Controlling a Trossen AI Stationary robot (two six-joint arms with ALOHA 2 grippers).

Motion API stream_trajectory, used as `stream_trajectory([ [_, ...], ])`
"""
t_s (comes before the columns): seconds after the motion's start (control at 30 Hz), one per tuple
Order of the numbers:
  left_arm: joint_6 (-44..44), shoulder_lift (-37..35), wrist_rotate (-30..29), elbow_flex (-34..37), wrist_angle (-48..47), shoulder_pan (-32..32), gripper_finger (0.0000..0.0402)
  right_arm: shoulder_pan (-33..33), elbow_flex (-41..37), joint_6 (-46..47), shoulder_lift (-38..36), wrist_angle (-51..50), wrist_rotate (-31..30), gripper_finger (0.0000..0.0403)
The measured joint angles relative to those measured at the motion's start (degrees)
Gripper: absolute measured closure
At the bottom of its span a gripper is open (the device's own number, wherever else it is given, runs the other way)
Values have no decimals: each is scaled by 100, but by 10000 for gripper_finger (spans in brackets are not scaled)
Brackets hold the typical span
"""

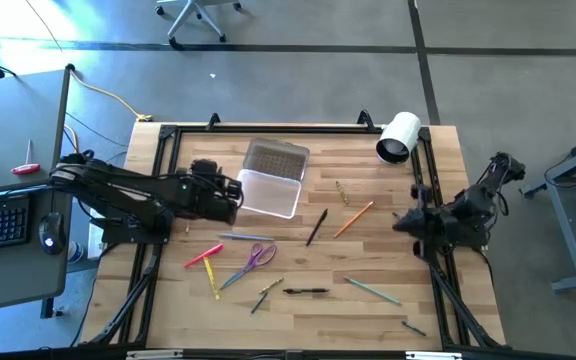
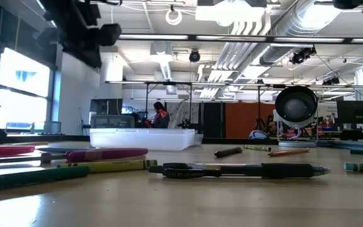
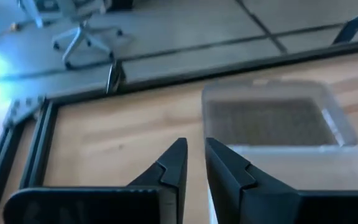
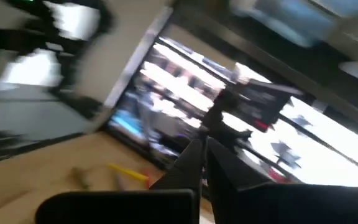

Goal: Pick & place school supplies into a supply box
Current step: Put the orange pencil into the black supply box

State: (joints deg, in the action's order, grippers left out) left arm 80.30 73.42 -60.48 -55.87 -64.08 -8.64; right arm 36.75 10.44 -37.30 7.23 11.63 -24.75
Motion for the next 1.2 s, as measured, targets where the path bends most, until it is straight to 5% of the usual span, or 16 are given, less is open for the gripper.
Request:
stream_trajectory([
  [0.13,-253,3,-178,-115,89,0,306,-123,0,188,383,408,-806,402],
  [0.47,94,-30,242,-115,-802,0,305,-763,0,293,1683,854,-463,402],
  [0.6,787,24,1303,10,-1432,0,305,-1066,0,536,2204,1473,-363,402],
  [0.9,1935,313,3435,1370,-1176,-111,304,-1438,0,525,2618,1688,-345,402],
  [1.2,1377,329,3181,1326,-994,-109,231,-1541,0,536,2739,1668,177,402],
])
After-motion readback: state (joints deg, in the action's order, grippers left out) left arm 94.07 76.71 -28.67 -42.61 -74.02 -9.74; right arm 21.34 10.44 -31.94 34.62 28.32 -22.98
